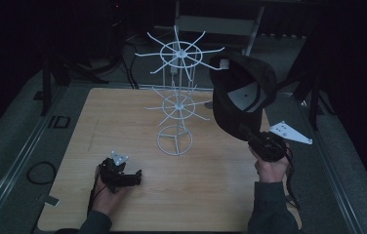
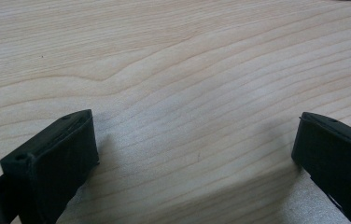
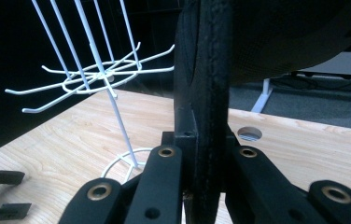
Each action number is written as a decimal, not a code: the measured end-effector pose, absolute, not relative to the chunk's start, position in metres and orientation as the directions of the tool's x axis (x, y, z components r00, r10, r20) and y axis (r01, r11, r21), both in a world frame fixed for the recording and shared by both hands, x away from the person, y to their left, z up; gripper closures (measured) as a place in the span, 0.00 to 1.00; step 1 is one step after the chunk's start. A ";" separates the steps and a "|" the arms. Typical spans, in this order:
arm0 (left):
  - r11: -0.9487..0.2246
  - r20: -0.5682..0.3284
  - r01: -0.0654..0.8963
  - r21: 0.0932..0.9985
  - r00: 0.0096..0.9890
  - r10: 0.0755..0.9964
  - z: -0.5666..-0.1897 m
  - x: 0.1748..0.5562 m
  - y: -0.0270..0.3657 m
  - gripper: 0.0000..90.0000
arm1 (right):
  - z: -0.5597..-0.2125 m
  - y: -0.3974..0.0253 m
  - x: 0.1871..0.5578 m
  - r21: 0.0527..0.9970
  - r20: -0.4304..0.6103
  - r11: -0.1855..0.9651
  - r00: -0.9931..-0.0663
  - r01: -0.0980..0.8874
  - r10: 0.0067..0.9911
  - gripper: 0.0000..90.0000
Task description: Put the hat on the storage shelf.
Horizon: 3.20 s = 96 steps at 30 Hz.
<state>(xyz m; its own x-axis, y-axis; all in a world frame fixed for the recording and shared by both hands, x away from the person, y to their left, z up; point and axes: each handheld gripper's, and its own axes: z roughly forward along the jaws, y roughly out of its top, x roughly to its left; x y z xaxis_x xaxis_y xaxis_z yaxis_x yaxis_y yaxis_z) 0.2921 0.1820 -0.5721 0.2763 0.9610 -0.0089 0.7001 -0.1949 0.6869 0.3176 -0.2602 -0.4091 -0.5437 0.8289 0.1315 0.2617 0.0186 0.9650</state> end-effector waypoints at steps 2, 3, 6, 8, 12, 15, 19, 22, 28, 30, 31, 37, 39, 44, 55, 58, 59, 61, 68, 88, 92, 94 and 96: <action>-0.196 -0.008 0.700 0.686 0.277 0.961 -0.572 0.292 0.182 0.00 | -0.408 -0.260 0.317 0.965 0.133 0.016 -0.542 0.260 0.830 0.96; -0.195 -0.009 0.700 0.687 0.276 0.961 -0.572 0.292 0.182 0.00 | -0.408 -0.260 0.318 0.966 0.134 0.014 -0.542 0.259 0.830 0.96; -0.195 -0.009 0.700 0.687 0.276 0.961 -0.572 0.292 0.182 0.00 | -0.406 -0.260 0.318 0.967 0.132 0.013 -0.542 0.255 0.830 0.96; -0.196 -0.008 0.700 0.686 0.277 0.961 -0.572 0.292 0.182 0.00 | -0.406 -0.260 0.318 0.967 0.133 0.011 -0.541 0.254 0.830 0.96; -0.195 -0.009 0.700 0.687 0.276 0.961 -0.572 0.292 0.182 0.00 | -0.405 -0.259 0.319 0.968 0.134 0.008 -0.541 0.252 0.830 0.96; -0.195 -0.009 0.700 0.687 0.276 0.961 -0.572 0.292 0.182 0.00 | -0.404 -0.259 0.319 0.968 0.135 0.007 -0.541 0.252 0.830 0.96; -0.195 -0.009 0.700 0.687 0.277 0.961 -0.572 0.292 0.182 0.00 | -0.403 -0.258 0.320 0.969 0.135 0.004 -0.539 0.249 0.831 0.96; -0.194 -0.010 0.700 0.687 0.276 0.961 -0.572 0.292 0.182 0.00 | -0.402 -0.258 0.320 0.969 0.136 0.002 -0.539 0.248 0.831 0.96; -0.195 -0.009 0.700 0.687 0.277 0.961 -0.572 0.292 0.182 0.00 | -0.401 -0.256 0.320 0.969 0.141 -0.006 -0.536 0.247 0.832 0.96; -0.195 -0.009 0.700 0.687 0.277 0.961 -0.572 0.292 0.182 0.00 | -0.400 -0.257 0.321 0.969 0.144 -0.008 -0.533 0.248 0.834 0.96; -0.195 -0.010 0.700 0.687 0.277 0.961 -0.572 0.292 0.182 0.00 | -0.400 -0.257 0.321 0.969 0.146 -0.011 -0.533 0.248 0.833 0.96; -0.195 -0.009 0.700 0.687 0.276 0.961 -0.572 0.292 0.182 0.00 | -0.398 -0.256 0.322 0.970 0.151 -0.021 -0.533 0.242 0.833 0.96; -0.194 -0.010 0.700 0.688 0.276 0.961 -0.572 0.292 0.182 0.00 | -0.397 -0.256 0.322 0.970 0.151 -0.021 -0.533 0.241 0.833 0.96; -0.194 -0.010 0.700 0.687 0.276 0.961 -0.572 0.292 0.182 0.00 | -0.395 -0.254 0.324 0.971 0.149 -0.022 -0.535 0.237 0.832 0.96; -0.194 -0.010 0.700 0.687 0.276 0.961 -0.572 0.292 0.182 0.00 | -0.394 -0.250 0.327 0.971 0.148 -0.020 -0.537 0.236 0.830 0.96; -0.194 -0.010 0.700 0.687 0.277 0.961 -0.572 0.292 0.182 0.00 | -0.393 -0.247 0.327 0.972 0.141 -0.014 -0.538 0.234 0.831 0.96; -0.195 -0.010 0.700 0.687 0.277 0.961 -0.572 0.292 0.182 0.00 | -0.393 -0.247 0.327 0.973 0.134 -0.008 -0.536 0.232 0.833 0.96; -0.195 -0.010 0.700 0.687 0.277 0.961 -0.572 0.292 0.182 0.00 | -0.392 -0.245 0.328 0.973 0.133 -0.006 -0.539 0.231 0.832 0.96; -0.195 -0.009 0.700 0.687 0.277 0.961 -0.572 0.292 0.182 0.00 | -0.389 -0.241 0.325 0.975 0.123 0.002 -0.549 0.220 0.827 0.96; -0.197 -0.009 0.699 0.687 0.280 0.960 -0.572 0.293 0.182 0.00 | -0.391 -0.229 0.321 0.975 0.095 0.042 -0.581 0.218 0.809 0.96; -0.197 -0.009 0.699 0.687 0.280 0.960 -0.572 0.293 0.182 0.00 | -0.393 -0.227 0.321 0.974 0.088 0.055 -0.587 0.220 0.805 0.96; -0.197 -0.009 0.699 0.687 0.280 0.960 -0.572 0.293 0.182 0.00 | -0.394 -0.225 0.320 0.974 0.080 0.065 -0.596 0.218 0.799 0.96; -0.197 -0.009 0.699 0.687 0.280 0.960 -0.572 0.293 0.182 0.00 | -0.395 -0.224 0.320 0.974 0.075 0.071 -0.602 0.215 0.795 0.96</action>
<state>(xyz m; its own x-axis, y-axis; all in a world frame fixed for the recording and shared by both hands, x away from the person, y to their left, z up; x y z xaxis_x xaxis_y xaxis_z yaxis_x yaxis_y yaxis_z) 0.2926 0.1816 -0.5720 0.2801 0.9599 -0.0094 0.6992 -0.1973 0.6872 0.3199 -0.2238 -0.3948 -0.6022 0.7948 0.0753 0.2153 0.0708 0.9740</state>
